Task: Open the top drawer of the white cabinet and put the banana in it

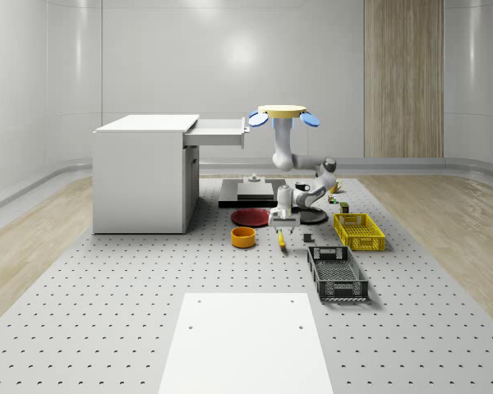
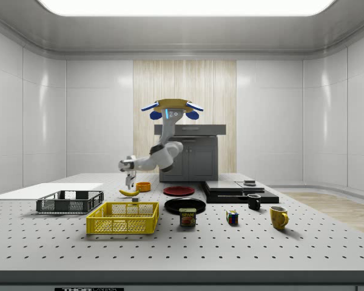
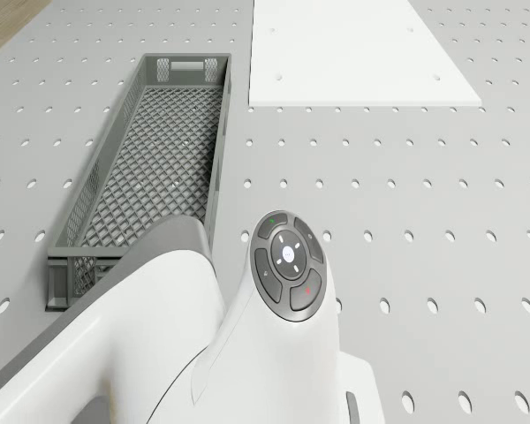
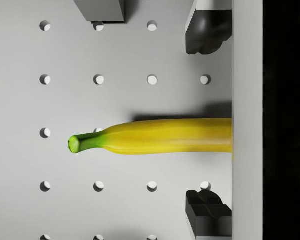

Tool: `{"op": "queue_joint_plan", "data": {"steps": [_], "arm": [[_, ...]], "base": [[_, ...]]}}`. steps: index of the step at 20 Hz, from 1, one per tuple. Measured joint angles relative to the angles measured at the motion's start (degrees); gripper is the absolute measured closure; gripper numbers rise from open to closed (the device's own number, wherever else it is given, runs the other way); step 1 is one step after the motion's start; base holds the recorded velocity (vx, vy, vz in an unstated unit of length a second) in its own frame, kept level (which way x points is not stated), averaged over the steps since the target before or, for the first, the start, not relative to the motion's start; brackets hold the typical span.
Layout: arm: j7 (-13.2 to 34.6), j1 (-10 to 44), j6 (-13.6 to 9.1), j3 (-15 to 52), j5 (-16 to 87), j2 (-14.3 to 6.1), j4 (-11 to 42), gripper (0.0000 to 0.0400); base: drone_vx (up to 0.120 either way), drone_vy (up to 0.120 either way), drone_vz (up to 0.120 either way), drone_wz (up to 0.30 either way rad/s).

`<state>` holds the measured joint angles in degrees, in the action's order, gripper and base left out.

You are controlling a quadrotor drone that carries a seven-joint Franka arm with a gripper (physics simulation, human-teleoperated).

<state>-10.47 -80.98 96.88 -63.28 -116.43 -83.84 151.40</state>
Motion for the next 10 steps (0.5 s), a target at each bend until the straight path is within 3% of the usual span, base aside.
{"op": "queue_joint_plan", "data": {"steps": [10], "arm": [[-0.2, -3.2, 0.9, 2.5, -2.9, 2.4, -4.2, 0.0]], "base": [[0.0, 0.0, 0.0, 0.0]]}}
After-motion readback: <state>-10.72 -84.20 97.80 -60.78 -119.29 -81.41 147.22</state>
